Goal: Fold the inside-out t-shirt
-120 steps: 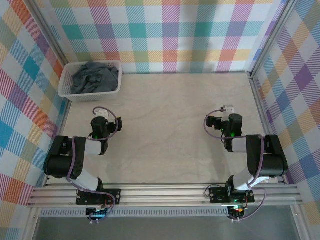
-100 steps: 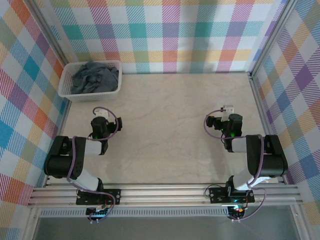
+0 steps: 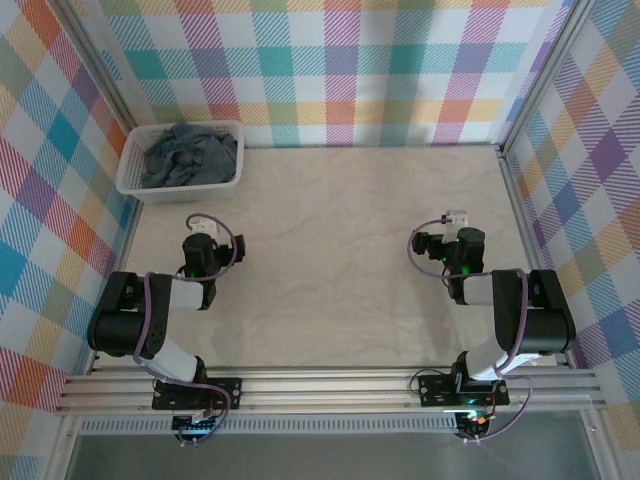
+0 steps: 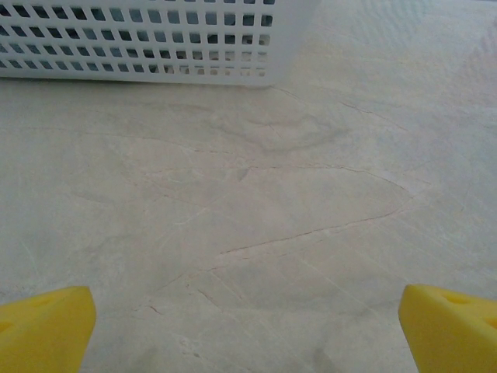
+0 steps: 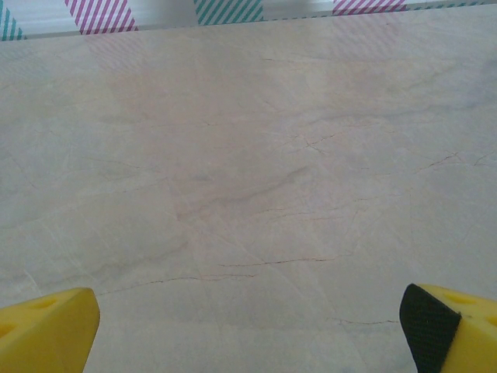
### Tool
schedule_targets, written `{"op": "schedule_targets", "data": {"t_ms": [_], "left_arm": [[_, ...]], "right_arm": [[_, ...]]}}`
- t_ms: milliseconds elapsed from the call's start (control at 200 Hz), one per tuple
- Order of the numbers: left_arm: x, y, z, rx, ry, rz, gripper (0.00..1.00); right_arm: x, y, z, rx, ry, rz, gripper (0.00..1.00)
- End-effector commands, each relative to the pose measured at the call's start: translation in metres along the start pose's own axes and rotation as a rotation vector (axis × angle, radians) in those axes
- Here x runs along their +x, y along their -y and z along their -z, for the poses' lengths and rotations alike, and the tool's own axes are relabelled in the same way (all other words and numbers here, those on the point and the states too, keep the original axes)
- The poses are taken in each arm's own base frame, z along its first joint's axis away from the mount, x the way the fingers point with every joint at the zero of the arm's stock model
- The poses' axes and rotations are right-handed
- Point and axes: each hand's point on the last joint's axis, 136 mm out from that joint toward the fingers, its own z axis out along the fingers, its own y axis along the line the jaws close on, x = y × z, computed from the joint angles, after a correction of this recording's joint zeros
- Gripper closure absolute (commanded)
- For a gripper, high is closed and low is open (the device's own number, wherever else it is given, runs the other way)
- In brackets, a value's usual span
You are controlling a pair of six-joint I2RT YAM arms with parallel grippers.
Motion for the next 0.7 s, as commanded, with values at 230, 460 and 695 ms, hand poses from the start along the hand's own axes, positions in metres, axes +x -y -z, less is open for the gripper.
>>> {"op": "schedule_targets", "data": {"t_ms": [230, 460, 695], "left_arm": [[-0.056, -0.024, 0.04, -0.188, 0.038, 0.079, 0.0], [-0.155, -0.046, 0.075, -0.233, 0.054, 0.393, 0.0], [-0.198, -0.078, -0.046, -0.208, -0.152, 0.504, 0.0]], "right_arm": [[-0.055, 0.016, 0.05, 0.14, -0.023, -0.15, 0.0], [-0.105, -0.057, 0.093, -0.176, -0.221, -0.49, 0.0], [-0.135, -0.101, 0.083, -0.35, -0.396, -0.537, 0.0]]}}
